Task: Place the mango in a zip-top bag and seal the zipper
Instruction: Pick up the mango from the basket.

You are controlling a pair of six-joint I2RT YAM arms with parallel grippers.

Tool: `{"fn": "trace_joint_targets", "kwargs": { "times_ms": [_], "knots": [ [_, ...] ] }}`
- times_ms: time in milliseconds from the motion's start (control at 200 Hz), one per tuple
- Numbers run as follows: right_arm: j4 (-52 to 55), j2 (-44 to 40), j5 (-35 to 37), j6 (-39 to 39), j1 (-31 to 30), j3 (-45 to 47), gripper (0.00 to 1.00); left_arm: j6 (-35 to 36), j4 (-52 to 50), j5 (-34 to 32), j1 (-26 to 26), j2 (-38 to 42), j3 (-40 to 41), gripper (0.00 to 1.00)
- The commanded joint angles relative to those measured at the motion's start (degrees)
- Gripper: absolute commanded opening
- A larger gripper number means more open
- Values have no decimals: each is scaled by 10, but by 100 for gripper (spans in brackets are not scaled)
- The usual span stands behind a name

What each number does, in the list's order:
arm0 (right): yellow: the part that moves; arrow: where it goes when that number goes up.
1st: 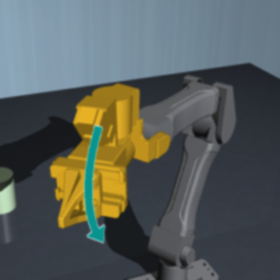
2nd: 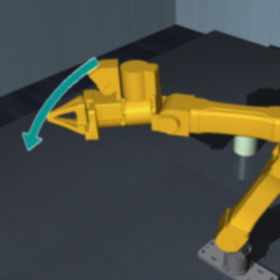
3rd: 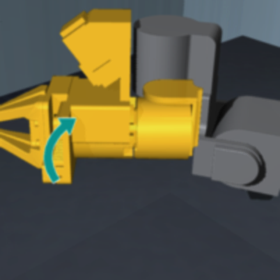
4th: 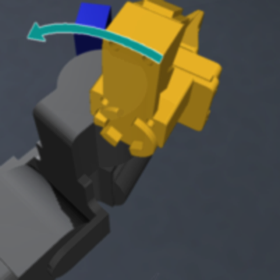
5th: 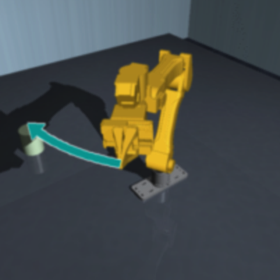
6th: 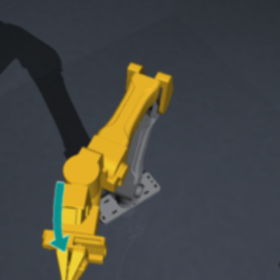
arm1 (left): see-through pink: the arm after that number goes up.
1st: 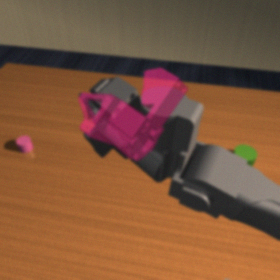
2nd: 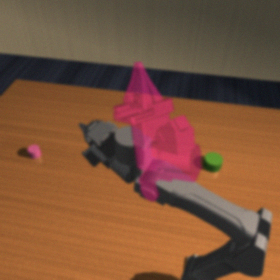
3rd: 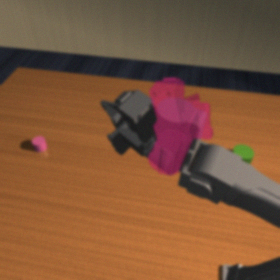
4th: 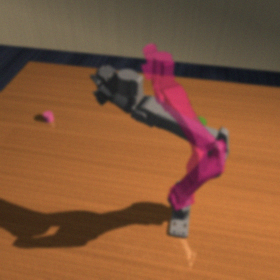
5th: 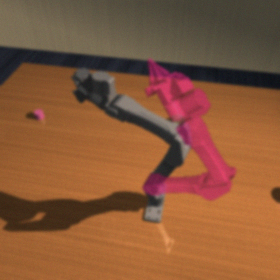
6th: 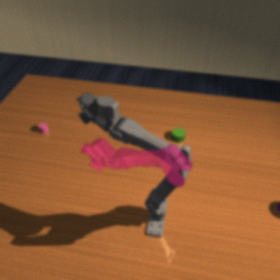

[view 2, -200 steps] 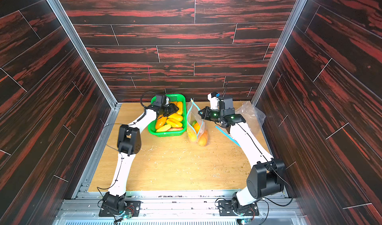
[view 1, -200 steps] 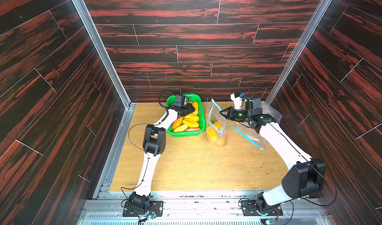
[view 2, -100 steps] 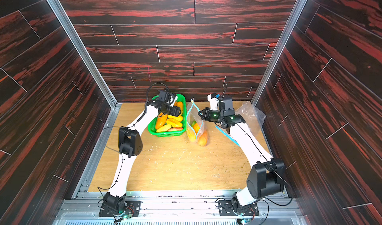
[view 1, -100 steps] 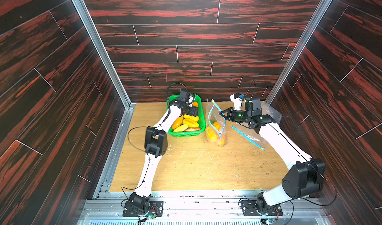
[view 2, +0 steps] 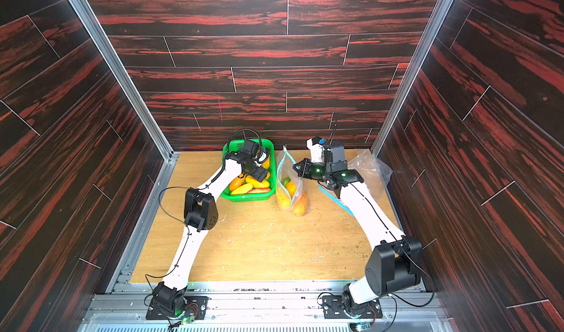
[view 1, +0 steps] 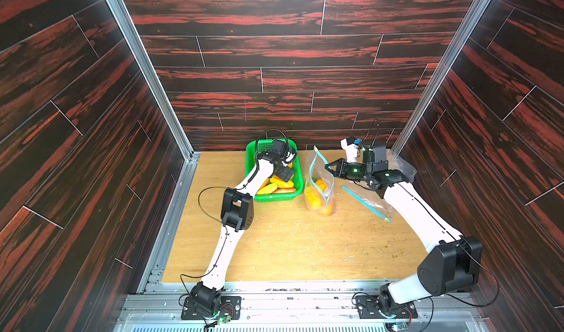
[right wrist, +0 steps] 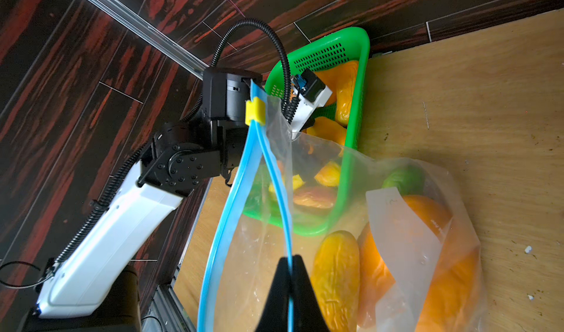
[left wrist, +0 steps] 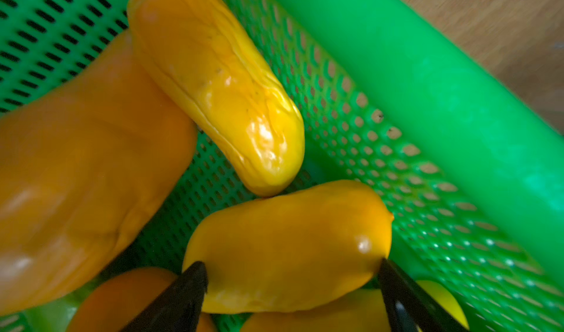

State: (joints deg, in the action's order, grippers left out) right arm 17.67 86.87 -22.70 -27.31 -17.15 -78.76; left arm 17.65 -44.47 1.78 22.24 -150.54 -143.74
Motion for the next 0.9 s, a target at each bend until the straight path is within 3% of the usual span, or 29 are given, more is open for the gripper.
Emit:
{"fn": "trace_joint_targets", "kwargs": {
  "times_ms": [0, 175, 371, 541, 601, 736, 817, 897],
  "knots": [
    [5, -6, -1, 7, -3, 2, 0, 31, -36, -30, 6, -33, -17, 91],
    [5, -7, -2, 8, -2, 2, 0, 35, -41, -47, 7, -46, -27, 90],
    [4, -5, -3, 8, -3, 3, 0, 24, -12, -57, 7, -19, 12, 77],
    [4, -8, -1, 8, -3, 5, 0, 8, -1, -61, 2, 8, 27, 61],
    [4, -10, 0, 9, -3, 6, 0, -7, 18, -66, -3, 23, 42, 47],
    [3, -11, 1, 9, -3, 7, 0, -27, 50, -84, -7, 55, 73, 41],
    [3, -10, -1, 9, -3, 7, 0, -36, 58, -78, -10, 65, 81, 46],
    [3, -10, -3, 10, -3, 8, 0, -28, 45, -48, -11, 69, 80, 71]
  ]
}}
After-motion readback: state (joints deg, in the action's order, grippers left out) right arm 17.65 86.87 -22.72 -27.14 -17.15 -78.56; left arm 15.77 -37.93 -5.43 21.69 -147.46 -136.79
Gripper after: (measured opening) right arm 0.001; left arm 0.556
